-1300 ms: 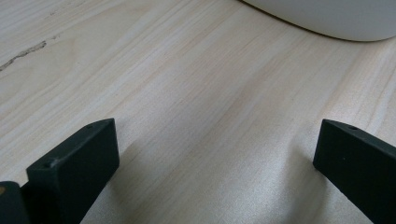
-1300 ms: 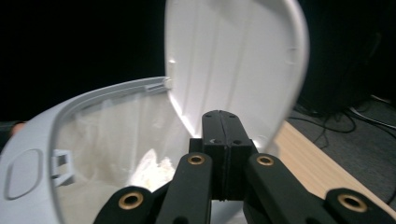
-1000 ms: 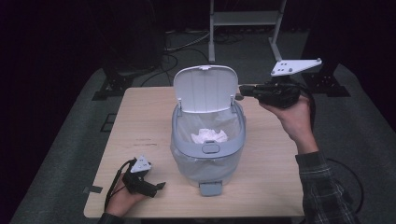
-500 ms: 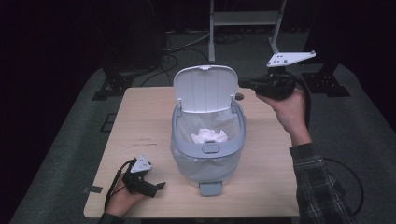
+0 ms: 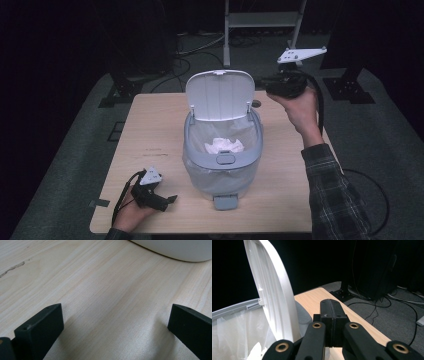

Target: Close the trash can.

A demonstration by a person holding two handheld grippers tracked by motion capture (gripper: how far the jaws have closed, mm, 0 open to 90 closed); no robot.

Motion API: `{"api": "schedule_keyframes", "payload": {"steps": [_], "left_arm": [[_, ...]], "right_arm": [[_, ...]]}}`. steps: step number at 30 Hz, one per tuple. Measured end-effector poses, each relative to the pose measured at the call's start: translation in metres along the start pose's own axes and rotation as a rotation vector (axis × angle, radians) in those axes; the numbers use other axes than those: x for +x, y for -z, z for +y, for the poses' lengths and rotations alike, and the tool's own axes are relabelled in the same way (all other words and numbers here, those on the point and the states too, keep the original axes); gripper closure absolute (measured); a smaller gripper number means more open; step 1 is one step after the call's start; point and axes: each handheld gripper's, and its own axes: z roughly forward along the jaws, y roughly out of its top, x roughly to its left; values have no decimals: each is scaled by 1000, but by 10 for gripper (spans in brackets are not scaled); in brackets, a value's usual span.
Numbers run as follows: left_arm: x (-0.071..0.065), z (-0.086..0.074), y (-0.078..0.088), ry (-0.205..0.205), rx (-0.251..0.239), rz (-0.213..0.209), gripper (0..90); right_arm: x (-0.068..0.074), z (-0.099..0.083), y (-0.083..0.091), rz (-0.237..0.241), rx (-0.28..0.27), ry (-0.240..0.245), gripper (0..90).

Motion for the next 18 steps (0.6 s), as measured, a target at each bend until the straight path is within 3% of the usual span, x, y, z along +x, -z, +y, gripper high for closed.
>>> {"api": "schedule_keyframes", "payload": {"steps": [18], "left_arm": [[0,0,0,1,0,0,0]], "right_arm": [[13,7,6,69,4,75,900]]}}
